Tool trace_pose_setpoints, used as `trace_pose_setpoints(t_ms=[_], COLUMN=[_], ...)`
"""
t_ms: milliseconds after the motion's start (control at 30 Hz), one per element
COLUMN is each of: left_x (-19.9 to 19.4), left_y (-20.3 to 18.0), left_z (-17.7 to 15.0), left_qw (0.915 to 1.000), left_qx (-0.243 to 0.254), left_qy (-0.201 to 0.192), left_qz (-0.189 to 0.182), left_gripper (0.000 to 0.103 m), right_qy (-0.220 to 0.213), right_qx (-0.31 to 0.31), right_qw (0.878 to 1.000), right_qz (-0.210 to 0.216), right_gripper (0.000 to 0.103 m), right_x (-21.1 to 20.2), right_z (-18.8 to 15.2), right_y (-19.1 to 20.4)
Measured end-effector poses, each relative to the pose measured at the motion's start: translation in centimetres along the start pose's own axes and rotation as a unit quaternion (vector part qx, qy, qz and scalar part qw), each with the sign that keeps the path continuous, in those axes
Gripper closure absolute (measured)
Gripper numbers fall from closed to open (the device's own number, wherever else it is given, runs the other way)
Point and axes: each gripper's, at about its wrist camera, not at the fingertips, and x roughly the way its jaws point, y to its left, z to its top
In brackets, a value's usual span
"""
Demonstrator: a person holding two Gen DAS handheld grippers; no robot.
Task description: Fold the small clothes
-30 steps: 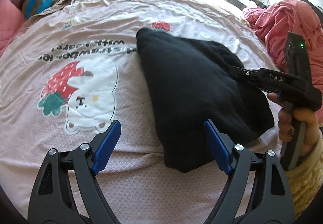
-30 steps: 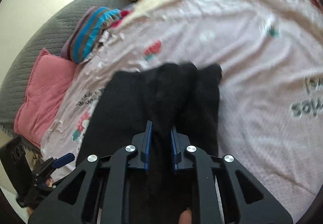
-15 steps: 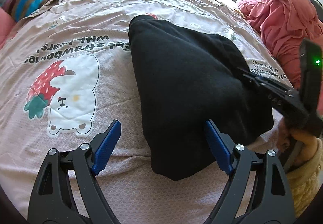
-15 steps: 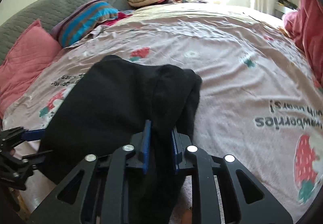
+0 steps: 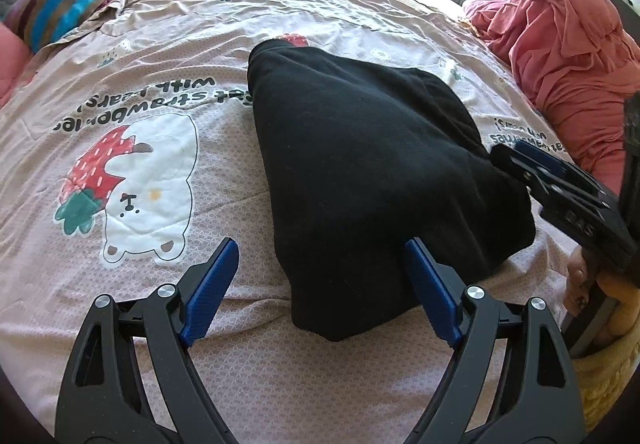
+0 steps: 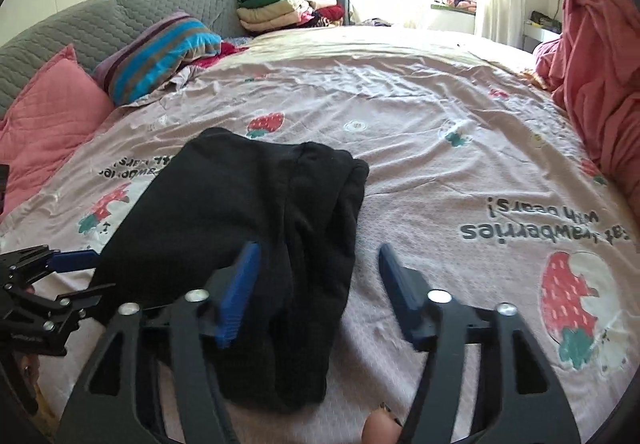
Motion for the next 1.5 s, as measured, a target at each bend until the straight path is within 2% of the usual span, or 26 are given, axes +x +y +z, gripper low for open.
trace_pose_setpoints(t_ms=[33,100,233,300,400,467,767,1100,1500], left_x=[-0.3,-0.6,-1.7,-2.2,-3.0,-3.6,-6.5,-9.3,-11.1], left_y=[0.0,-0.1,0.0,0.0,0.2,0.4,0.9,1.8,2.1], left_z=[-0.1,-0.1,-0.2,-0.2,-0.2,-0.3,-1.1,-3.2,-6.6], left_qw=[1.0,1.0,0.9998,0.9996,0.9993,0.9991,0.9972,0.9946,0.9914], left_qx=[0.0,0.001,0.001,0.001,0.0,-0.001,-0.001,0.006,0.027], left_qy=[-0.003,-0.007,-0.02,-0.027,-0.036,-0.043,-0.075,-0.103,-0.126], left_qz=[-0.001,-0.002,-0.004,-0.003,-0.003,-0.001,0.0,0.011,0.022], left_gripper=[0.026,0.025,0.022,0.022,0.02,0.01,0.01,0.01,0.009], right_qy=[-0.005,-0.013,-0.037,-0.048,-0.061,-0.071,-0.101,-0.112,-0.153], right_qx=[-0.003,-0.008,-0.012,-0.01,-0.007,-0.004,0.003,-0.003,-0.018], right_qw=[1.0,1.0,0.999,0.999,0.998,0.997,0.994,0.993,0.986], right_qz=[-0.002,-0.01,-0.019,-0.022,-0.028,-0.033,-0.041,-0.037,-0.066], right_gripper=[0.039,0.028,0.02,0.012,0.008,0.007,0.005,0.005,0.005], right_x=[-0.6,-1.7,-4.3,-5.3,-6.8,-7.6,-10.6,-12.2,-14.2], right_z=[-0.1,-0.4,-1.1,-1.4,-1.8,-2.0,-2.7,-4.0,-5.9], right_y=[0.1,0.3,0.5,0.6,0.9,1.1,1.9,4.5,7.2])
